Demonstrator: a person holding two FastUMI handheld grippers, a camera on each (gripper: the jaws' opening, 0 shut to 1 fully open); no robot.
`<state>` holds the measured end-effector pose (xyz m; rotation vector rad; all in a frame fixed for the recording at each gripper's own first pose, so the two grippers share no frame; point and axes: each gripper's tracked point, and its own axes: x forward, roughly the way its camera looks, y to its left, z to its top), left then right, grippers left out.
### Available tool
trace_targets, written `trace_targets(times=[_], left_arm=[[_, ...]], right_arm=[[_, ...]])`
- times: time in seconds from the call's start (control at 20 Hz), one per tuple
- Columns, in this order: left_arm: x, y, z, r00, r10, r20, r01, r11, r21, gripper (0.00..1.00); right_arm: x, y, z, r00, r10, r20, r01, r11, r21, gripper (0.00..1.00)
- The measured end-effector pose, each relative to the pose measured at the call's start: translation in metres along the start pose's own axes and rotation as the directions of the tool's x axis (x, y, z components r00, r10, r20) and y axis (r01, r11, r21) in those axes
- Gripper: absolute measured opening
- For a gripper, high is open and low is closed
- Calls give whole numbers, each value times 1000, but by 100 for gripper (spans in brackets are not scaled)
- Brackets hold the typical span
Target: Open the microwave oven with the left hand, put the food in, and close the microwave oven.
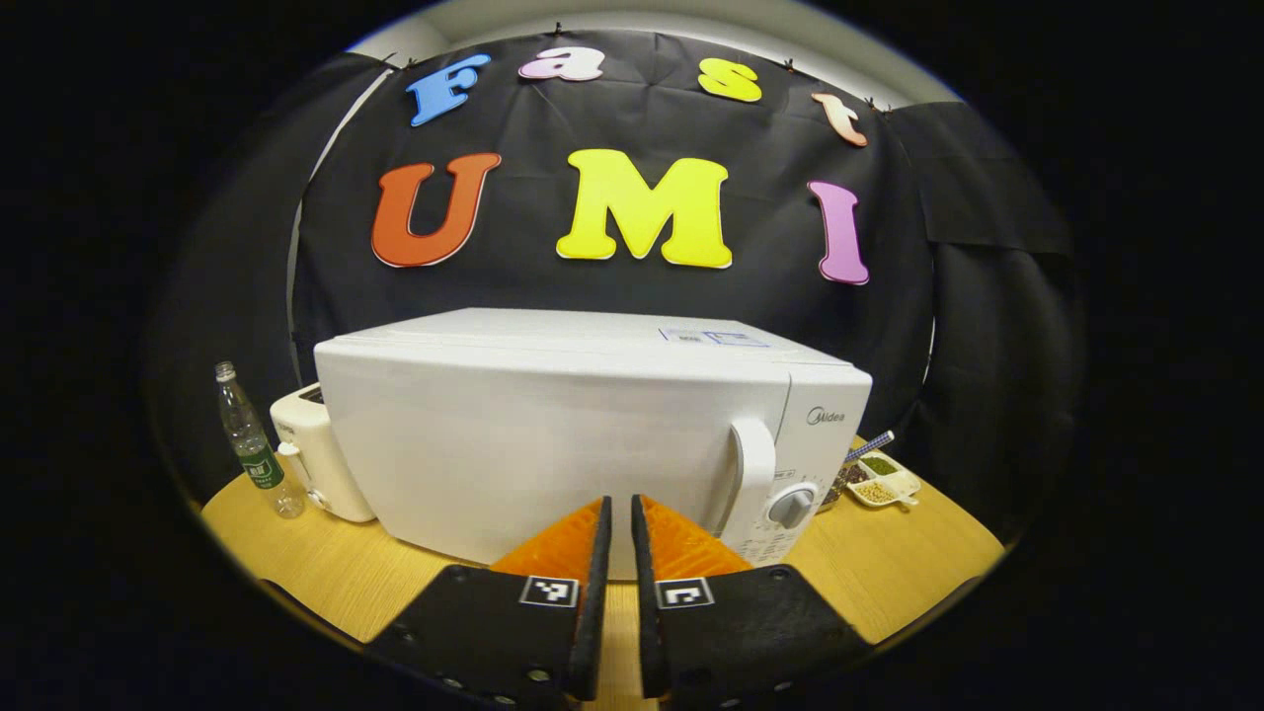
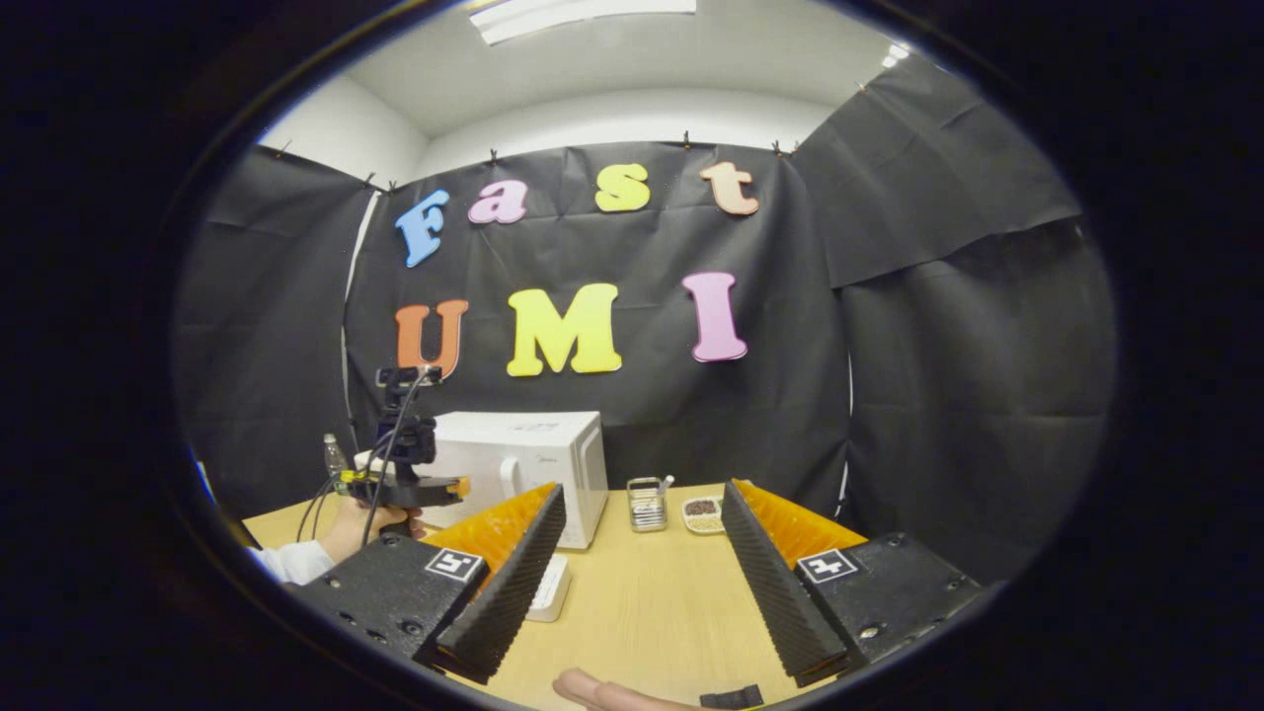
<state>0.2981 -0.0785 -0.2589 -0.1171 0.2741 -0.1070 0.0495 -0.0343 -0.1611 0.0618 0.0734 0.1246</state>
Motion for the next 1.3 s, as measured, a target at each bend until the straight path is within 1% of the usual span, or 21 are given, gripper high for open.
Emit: trace_targets(times=[0.05, 0.1, 0.15, 0.25, 0.3, 0.35, 0.4, 0.45, 0.5, 0.6, 0.65, 0.7, 0.85, 0.9, 0.95, 1.15, 1.2, 1.25, 1.3], left_arm=[[-12, 2, 6, 1000, 9, 7, -8, 1000, -6, 24], [-26, 3, 14, 1000, 9, 21, -8, 1000, -8, 28], [-44, 1, 23, 999, 0, 42, 0, 1000, -8, 52], [-84, 7, 42, 996, 21, 90, -22, 1000, 11, 97], [-97, 11, 49, 994, 35, 104, -37, 999, 18, 94], [-116, 12, 54, 993, 44, 114, -46, 999, 18, 93], [-136, 13, 62, 991, 48, 124, -51, 998, 21, 93], [-160, 16, 71, 989, 54, 138, -58, 998, 22, 93], [-180, 17, 80, 987, 57, 152, -61, 998, 27, 93], [-220, 21, 93, 985, 62, 163, -69, 997, 39, 93], [-240, 24, 98, 984, 69, 166, -78, 996, 46, 93], [-259, 28, 102, 983, 80, 165, -90, 995, 51, 93], [-312, 34, 113, 979, 90, 182, -101, 993, 56, 93], [-327, 33, 113, 979, 84, 185, -96, 994, 55, 93], [-340, 34, 111, 978, 81, 190, -92, 995, 48, 93], [-384, 46, 105, 970, 127, 205, -134, 991, 22, 93], [-393, 48, 104, 966, 137, 221, -145, 989, 23, 93], [-400, 48, 101, 963, 140, 231, -151, 988, 30, 93], [-407, 46, 96, 962, 136, 237, -149, 988, 40, 93]], right_arm=[[-3, 3, 3, 1000, 2, 1, -2, 1000, -7, 95], [-7, 6, 6, 1000, 3, 11, -3, 1000, -14, 100], [-10, 7, 12, 1000, -1, 21, 1, 1000, -19, 100], [-19, 12, 21, 999, -5, 37, 6, 1000, -25, 100], [-25, 15, 25, 999, -7, 45, 8, 1000, -23, 100], [-30, 18, 31, 998, -11, 56, 13, 1000, -20, 100], [-35, 20, 38, 997, -18, 70, 19, 1000, -15, 95], [-40, 21, 44, 996, -30, 80, 30, 1000, -6, 95], [-45, 24, 53, 995, -38, 91, 37, 999, 4, 100], [-57, 30, 62, 994, -47, 101, 45, 999, 24, 100], [-62, 32, 65, 994, -46, 99, 43, 999, 31, 95], [-68, 36, 68, 994, -40, 99, 36, 999, 37, 100], [-86, 48, 77, 994, -16, 107, 11, 999, 46, 100], [-93, 50, 79, 993, -12, 114, 7, 999, 41, 95], [-98, 52, 81, 992, -10, 123, 6, 999, 34, 95], [-110, 60, 90, 989, -18, 146, 19, 1000, -6, 94], [-111, 64, 91, 989, -13, 150, 15, 1000, -13, 100], [-112, 68, 90, 989, -8, 148, 10, 1000, -13, 95], [-113, 72, 88, 989, 1, 148, 0, 1000, -9, 95]])
